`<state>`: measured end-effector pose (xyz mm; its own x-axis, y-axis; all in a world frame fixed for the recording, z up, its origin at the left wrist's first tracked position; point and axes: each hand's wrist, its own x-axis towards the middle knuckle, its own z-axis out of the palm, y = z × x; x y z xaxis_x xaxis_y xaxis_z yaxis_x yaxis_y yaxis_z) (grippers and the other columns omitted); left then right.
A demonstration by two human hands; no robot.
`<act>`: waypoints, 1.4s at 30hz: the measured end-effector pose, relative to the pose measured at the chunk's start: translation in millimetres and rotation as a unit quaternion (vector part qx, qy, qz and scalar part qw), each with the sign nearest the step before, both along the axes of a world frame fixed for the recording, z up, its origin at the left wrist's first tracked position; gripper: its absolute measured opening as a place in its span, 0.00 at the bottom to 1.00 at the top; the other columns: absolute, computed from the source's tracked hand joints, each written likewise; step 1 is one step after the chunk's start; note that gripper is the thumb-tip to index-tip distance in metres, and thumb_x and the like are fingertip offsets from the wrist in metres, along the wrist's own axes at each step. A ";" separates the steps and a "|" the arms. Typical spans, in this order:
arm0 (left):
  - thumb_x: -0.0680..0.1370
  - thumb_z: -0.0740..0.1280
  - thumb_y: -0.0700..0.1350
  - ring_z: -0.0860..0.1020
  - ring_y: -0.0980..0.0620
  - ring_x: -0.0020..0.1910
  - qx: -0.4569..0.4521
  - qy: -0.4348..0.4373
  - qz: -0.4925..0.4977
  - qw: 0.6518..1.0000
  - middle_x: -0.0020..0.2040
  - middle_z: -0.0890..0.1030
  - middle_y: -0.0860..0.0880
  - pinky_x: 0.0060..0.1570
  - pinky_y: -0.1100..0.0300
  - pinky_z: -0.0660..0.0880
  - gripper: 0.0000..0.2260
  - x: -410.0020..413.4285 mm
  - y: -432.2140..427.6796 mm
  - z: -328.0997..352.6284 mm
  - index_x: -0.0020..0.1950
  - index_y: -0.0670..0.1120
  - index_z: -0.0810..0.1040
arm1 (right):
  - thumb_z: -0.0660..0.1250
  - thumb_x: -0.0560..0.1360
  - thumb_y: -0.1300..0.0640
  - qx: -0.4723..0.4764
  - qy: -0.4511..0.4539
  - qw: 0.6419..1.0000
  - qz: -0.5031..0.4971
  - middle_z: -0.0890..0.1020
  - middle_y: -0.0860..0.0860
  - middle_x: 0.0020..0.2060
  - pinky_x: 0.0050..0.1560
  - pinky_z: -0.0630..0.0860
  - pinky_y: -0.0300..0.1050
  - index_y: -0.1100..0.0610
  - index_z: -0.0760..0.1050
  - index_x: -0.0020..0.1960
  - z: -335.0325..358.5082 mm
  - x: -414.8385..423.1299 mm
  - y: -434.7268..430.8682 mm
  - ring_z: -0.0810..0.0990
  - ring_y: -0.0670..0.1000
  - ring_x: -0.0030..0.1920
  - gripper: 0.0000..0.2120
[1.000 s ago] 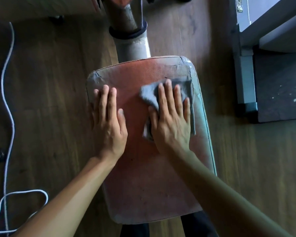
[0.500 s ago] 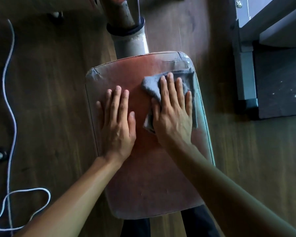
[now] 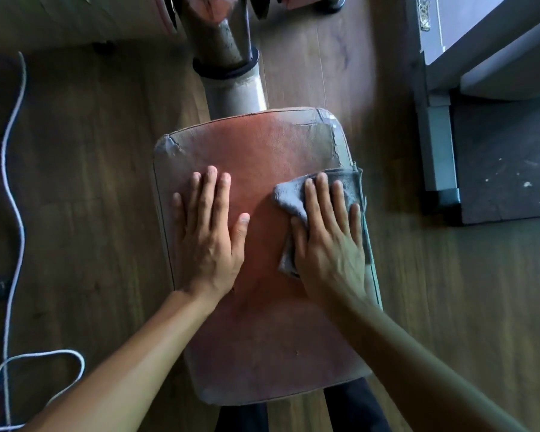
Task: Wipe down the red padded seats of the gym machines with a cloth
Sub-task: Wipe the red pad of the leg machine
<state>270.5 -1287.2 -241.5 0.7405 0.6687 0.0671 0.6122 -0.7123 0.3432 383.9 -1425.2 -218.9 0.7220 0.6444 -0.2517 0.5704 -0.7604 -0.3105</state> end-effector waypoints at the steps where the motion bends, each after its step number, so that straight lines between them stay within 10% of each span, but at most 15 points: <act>1: 0.84 0.54 0.54 0.57 0.43 0.80 0.002 0.001 -0.002 1.000 0.80 0.61 0.42 0.77 0.39 0.52 0.26 -0.5 0.0 -0.5 0.79 0.41 0.63 | 0.48 0.83 0.46 0.002 -0.002 1.000 -0.005 0.51 0.49 0.80 0.79 0.46 0.54 0.53 0.51 0.81 -1.6 12.5 11.7 0.46 0.50 0.80 0.28; 17: 0.84 0.55 0.53 0.58 0.43 0.79 0.012 -0.010 -0.001 1.000 0.79 0.62 0.43 0.77 0.40 0.52 0.25 0.1 -1.3 -1.6 0.78 0.42 0.64 | 0.46 0.82 0.45 0.022 -0.027 0.999 -0.040 0.51 0.50 0.81 0.79 0.44 0.54 0.53 0.50 0.81 -11.0 37.1 37.5 0.46 0.51 0.80 0.29; 22: 0.84 0.55 0.44 0.60 0.42 0.79 -0.042 -0.083 0.016 0.996 0.77 0.66 0.42 0.77 0.41 0.54 0.21 -1.1 0.7 0.3 0.76 0.41 0.68 | 0.48 0.83 0.46 -0.007 -0.040 0.995 0.087 0.54 0.50 0.80 0.79 0.47 0.55 0.53 0.52 0.81 -5.5 -29.9 -33.7 0.48 0.50 0.80 0.28; 27: 0.83 0.55 0.39 0.66 0.39 0.74 -0.101 -0.190 0.055 0.975 0.72 0.72 0.38 0.73 0.40 0.63 0.19 -3.5 7.7 -2.7 0.71 0.34 0.73 | 0.49 0.83 0.46 0.005 -0.059 0.995 -0.076 0.52 0.51 0.80 0.79 0.44 0.55 0.54 0.49 0.81 -10.5 -19.5 56.6 0.48 0.51 0.80 0.29; 34: 0.81 0.57 0.36 0.64 0.40 0.76 -0.118 -0.171 0.036 0.978 0.73 0.70 0.38 0.74 0.39 0.62 0.19 -9.4 10.1 -0.2 0.72 0.34 0.71 | 0.53 0.82 0.47 0.007 -0.042 0.971 0.235 0.54 0.48 0.80 0.77 0.56 0.58 0.50 0.55 0.80 -3.0 -93.6 -72.1 0.53 0.50 0.80 0.27; 39: 0.82 0.57 0.39 0.62 0.39 0.77 -0.056 -0.114 0.013 0.992 0.76 0.67 0.38 0.76 0.43 0.58 0.21 -9.9 6.5 -4.0 0.75 0.36 0.68 | 0.50 0.83 0.46 0.022 -0.071 0.997 0.005 0.54 0.49 0.80 0.79 0.46 0.55 0.51 0.52 0.81 -12.6 -42.8 -3.7 0.50 0.50 0.80 0.28; 42: 0.82 0.56 0.41 0.61 0.39 0.78 -0.044 -0.084 0.030 0.995 0.77 0.65 0.39 0.77 0.44 0.55 0.22 -9.0 1.0 -2.7 0.76 0.38 0.66 | 0.50 0.84 0.45 0.023 -0.084 0.996 0.035 0.54 0.51 0.80 0.79 0.47 0.56 0.51 0.52 0.81 -13.3 -43.6 3.1 0.50 0.52 0.80 0.27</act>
<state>261.5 -1286.2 -244.2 0.6822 0.7204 0.1254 0.5814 -0.6384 0.5044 340.3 -1422.1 -232.1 0.7048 0.7022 -0.1009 0.6676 -0.7047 -0.2402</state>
